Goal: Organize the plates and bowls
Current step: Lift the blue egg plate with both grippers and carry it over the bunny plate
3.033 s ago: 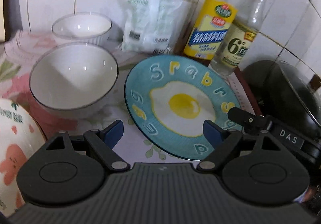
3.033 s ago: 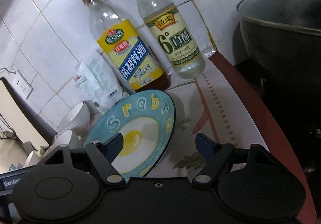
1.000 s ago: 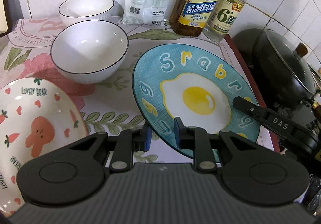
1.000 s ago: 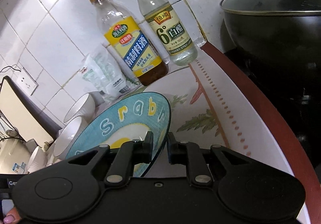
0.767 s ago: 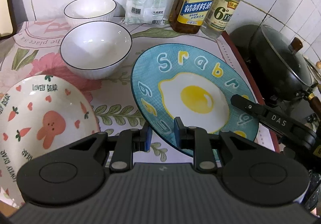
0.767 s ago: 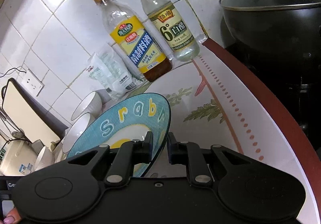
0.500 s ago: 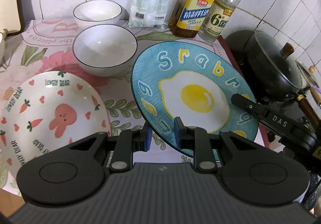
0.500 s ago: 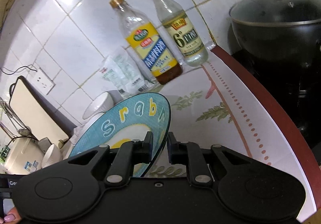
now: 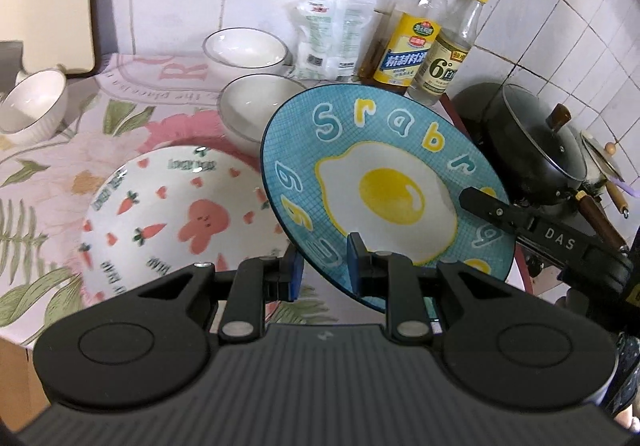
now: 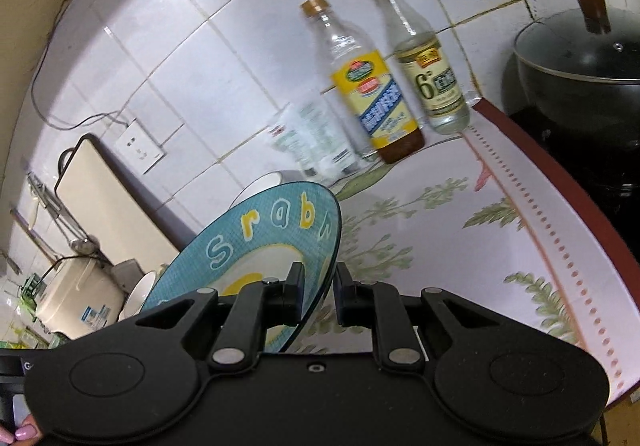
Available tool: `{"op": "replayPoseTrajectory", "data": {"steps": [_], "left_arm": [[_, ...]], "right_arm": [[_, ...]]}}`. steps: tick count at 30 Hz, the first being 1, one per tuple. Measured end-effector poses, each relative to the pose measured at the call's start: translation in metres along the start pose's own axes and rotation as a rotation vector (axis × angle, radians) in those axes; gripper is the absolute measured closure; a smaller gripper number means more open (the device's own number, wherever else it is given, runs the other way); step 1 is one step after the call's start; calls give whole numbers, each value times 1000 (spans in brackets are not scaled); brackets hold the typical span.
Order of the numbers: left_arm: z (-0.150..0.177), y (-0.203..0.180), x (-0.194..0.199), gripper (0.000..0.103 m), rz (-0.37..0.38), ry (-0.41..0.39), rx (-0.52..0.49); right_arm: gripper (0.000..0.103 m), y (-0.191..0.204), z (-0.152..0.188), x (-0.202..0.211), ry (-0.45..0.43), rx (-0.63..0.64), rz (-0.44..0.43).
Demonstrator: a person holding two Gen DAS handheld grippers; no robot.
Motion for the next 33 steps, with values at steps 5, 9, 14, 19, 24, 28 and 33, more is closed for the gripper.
{"op": "replayPoseTrajectory", "data": {"steps": [5, 9, 14, 19, 24, 28, 33], "left_arm": [[8, 23, 16, 82, 0, -10, -5], [16, 43, 25, 82, 12, 1, 17], [29, 67, 25, 82, 7, 25, 50], [39, 86, 20, 82, -6, 45, 67], [44, 102, 9, 82, -15, 76, 89], [47, 115, 0, 82, -17, 107, 115], [52, 130, -13, 82, -20, 136, 135]], "right_arm": [[83, 22, 14, -2, 15, -7, -8], [83, 40, 24, -5, 30, -5, -12], [83, 57, 41, -12, 57, 5, -11], [83, 64, 56, -24, 98, 6, -8], [83, 68, 68, -39, 138, 7, 2], [83, 71, 76, -53, 173, 9, 14], [83, 72, 84, -69, 207, 11, 19]]}}
Point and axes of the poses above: each gripper's, at about its wrist camera, not at the fingertips, and x roughly against the way its jaws point, y to its left, z to its underside, the point moved 5 cm from there along -x, roughly the way its jaws point, and after that the axes turned 14 degrees about -z, right-handed, at the moved point
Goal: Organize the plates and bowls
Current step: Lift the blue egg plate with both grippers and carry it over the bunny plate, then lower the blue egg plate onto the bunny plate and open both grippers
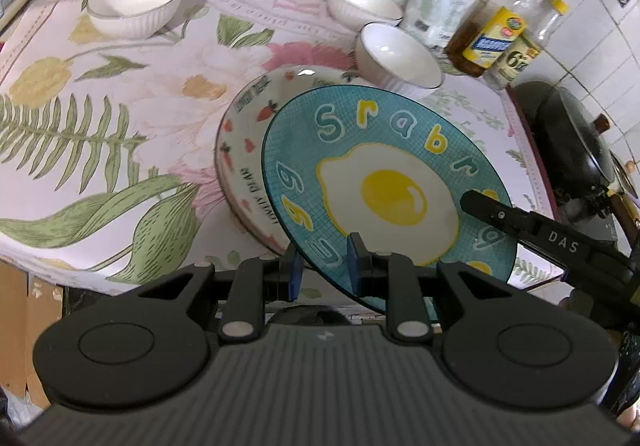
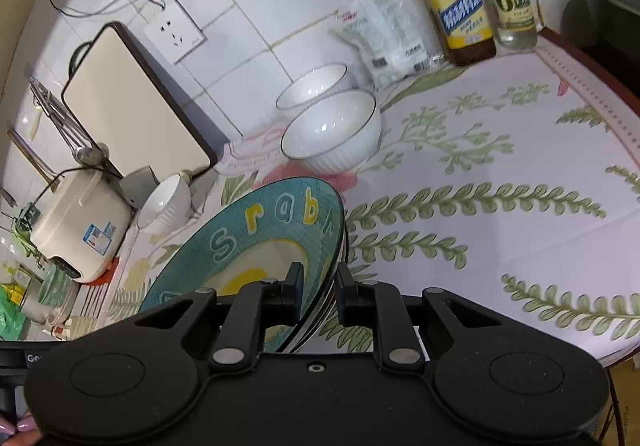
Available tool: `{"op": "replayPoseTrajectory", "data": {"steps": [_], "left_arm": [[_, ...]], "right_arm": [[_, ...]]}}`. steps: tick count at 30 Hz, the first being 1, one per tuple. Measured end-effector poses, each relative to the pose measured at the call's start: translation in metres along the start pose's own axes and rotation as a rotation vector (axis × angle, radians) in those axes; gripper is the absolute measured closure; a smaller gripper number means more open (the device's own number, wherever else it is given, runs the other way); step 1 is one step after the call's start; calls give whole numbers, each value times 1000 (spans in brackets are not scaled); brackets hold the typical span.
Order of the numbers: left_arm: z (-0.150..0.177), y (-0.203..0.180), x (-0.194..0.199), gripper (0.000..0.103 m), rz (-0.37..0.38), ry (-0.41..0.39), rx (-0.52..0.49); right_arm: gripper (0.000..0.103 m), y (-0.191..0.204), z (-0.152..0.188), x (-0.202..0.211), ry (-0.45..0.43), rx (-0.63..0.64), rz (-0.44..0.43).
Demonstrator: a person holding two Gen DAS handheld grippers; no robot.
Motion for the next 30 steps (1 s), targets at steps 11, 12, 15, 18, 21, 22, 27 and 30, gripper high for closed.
{"op": "replayPoseTrajectory", "data": {"steps": [11, 12, 15, 18, 21, 22, 27, 30], "left_arm": [[-1, 20, -14, 82, -24, 26, 37], [-1, 21, -15, 82, -25, 29, 41], [-2, 25, -17, 82, -22, 36, 55], [-3, 27, -20, 82, -23, 40, 64], [-4, 28, -21, 82, -25, 40, 70], [-4, 28, -21, 82, -27, 39, 69], [-5, 27, -20, 82, -27, 38, 74], [-4, 26, -21, 82, -26, 37, 78]], "right_arm": [[83, 5, 6, -27, 69, 12, 9], [83, 6, 6, -29, 74, 18, 12], [83, 8, 4, -34, 86, 33, 18], [83, 10, 3, -38, 97, 41, 27], [83, 12, 2, -42, 112, 65, 48], [83, 14, 2, -43, 117, 76, 58], [83, 19, 1, -48, 141, 126, 98], [82, 22, 0, -50, 148, 152, 118]]}}
Point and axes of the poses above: each gripper's, at about its wrist camera, not at the fingertips, and x roughly against the way its jaws point, y to its left, z to its underside, the point moved 5 cm from there along -x, roughly the way its jaws point, and after that the axes turned 14 degrees about -z, right-handed, at the moved point
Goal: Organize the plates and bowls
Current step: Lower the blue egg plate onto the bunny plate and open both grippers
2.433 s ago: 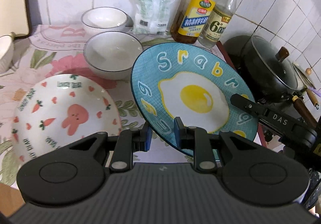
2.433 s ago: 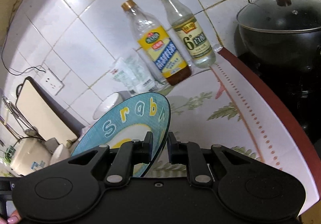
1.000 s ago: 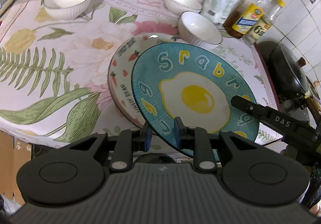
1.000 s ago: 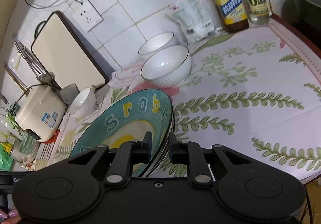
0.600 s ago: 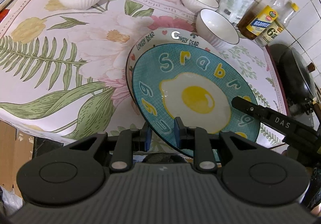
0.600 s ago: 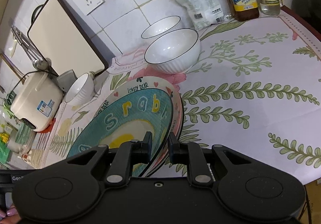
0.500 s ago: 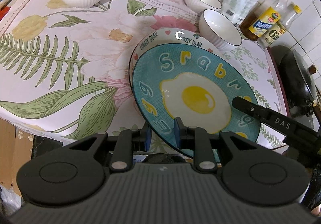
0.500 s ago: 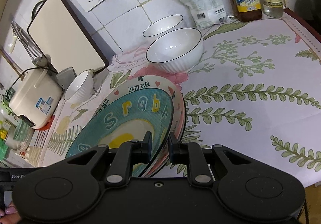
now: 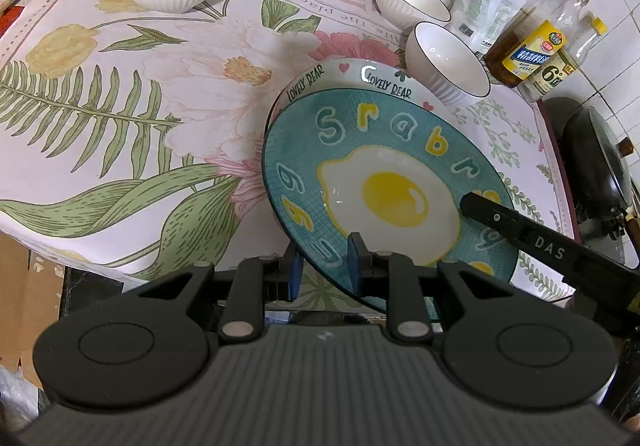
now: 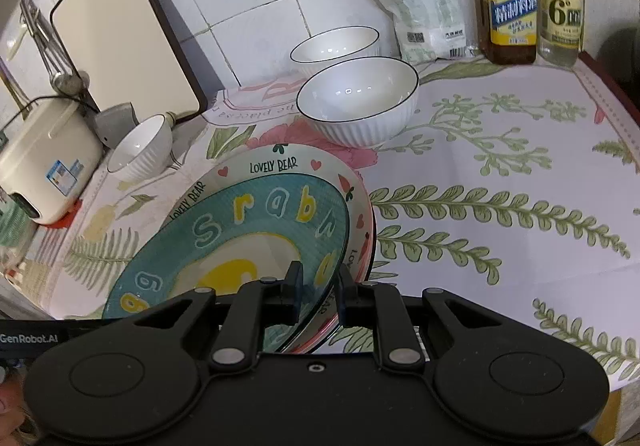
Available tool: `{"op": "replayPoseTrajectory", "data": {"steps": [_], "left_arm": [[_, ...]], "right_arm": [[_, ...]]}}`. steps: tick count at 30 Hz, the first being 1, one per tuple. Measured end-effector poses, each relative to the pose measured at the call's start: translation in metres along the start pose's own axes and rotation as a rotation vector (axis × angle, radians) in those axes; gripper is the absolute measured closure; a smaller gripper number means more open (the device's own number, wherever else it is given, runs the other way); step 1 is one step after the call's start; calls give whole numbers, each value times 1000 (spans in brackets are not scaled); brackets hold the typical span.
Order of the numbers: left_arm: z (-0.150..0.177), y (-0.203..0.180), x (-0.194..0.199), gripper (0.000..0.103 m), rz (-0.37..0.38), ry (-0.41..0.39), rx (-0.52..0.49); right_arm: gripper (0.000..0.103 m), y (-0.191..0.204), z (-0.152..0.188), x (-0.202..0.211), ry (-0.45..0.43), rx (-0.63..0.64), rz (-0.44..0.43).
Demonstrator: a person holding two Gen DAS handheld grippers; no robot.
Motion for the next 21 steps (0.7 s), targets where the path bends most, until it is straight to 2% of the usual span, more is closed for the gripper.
{"op": "replayPoseTrajectory", "data": {"steps": [8, 13, 16, 21], "left_arm": [[1, 0, -4, 81, 2, 5, 37], [2, 0, -7, 81, 8, 19, 51], [3, -4, -11, 81, 4, 35, 51], [3, -11, -10, 81, -47, 7, 33]], "right_arm": [[68, 22, 1, -8, 23, 195, 140], [66, 22, 3, -7, -7, 218, 159], [61, 25, 5, -12, -16, 276, 206], [60, 18, 10, -17, -36, 278, 223]]}}
Point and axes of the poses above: each gripper's, at about its wrist camera, not at the fingertips, and x roughly against the way its jaws point, y to its left, z to its underside, the point moved 5 cm from there along -x, roughly the way its jaws point, and after that the axes turned 14 degrees about -z, right-handed, at the moved point
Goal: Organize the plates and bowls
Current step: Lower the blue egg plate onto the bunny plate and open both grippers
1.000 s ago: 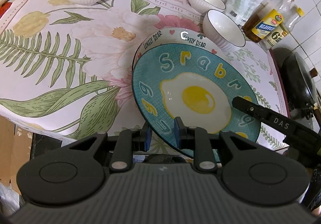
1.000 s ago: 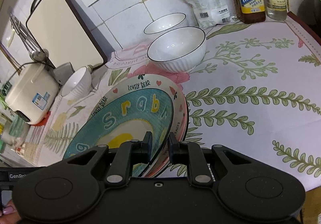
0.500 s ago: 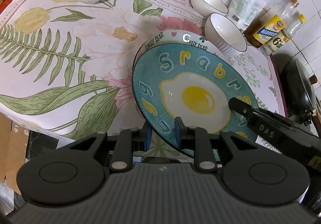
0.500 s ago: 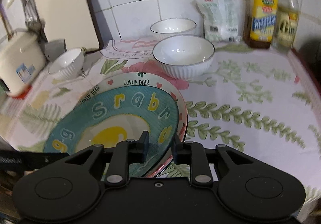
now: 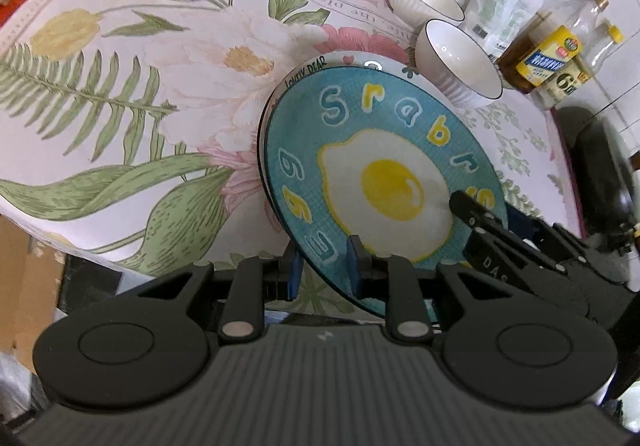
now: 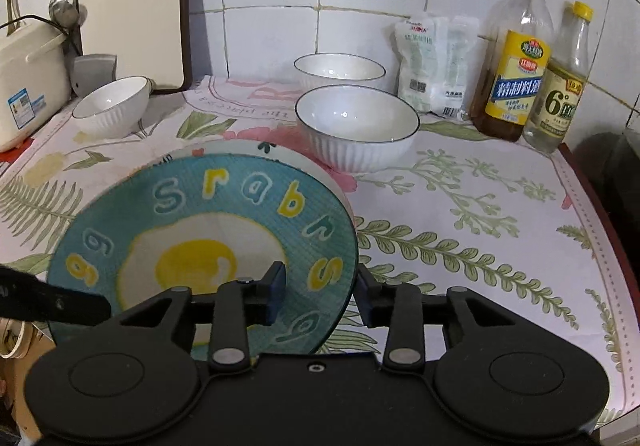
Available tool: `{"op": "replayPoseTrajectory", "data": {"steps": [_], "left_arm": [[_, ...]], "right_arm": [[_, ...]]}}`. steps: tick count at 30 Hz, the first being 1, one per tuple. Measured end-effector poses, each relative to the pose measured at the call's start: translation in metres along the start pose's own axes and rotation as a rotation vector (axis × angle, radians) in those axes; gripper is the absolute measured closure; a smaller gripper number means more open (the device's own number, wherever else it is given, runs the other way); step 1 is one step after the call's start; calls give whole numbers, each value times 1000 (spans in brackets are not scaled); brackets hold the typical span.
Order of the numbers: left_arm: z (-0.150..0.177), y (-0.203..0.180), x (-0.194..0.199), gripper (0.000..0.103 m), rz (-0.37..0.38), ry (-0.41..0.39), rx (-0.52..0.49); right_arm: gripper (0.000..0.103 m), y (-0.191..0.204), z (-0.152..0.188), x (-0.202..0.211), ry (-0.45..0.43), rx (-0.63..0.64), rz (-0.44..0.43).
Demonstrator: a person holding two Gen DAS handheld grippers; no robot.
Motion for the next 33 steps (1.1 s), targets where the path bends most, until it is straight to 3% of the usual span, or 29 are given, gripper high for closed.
{"op": "replayPoseTrajectory", "data": {"steps": [11, 16, 27, 33], "left_arm": [[-6, -2, 0, 80, -82, -26, -21], [-6, 0, 7, 79, -104, -36, -35], [-7, -2, 68, 78, -35, -124, -123], [-4, 3, 112, 71, -49, -198, -203]], "right_arm": [[58, 6, -1, -8, -32, 96, 55], [59, 3, -3, 2, -58, 74, 58], [58, 9, -13, 86, -143, -70, -105], [51, 20, -18, 124, -164, -92, -175]]}}
Point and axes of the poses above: each gripper's, at about its wrist camera, not at the fingertips, and x roughly against the way its jaws point, y to its left, z to its underside, the point moved 5 cm from there along -x, roughly the way its jaws point, and after that the axes turned 14 degrees about -z, right-handed, at the moved point
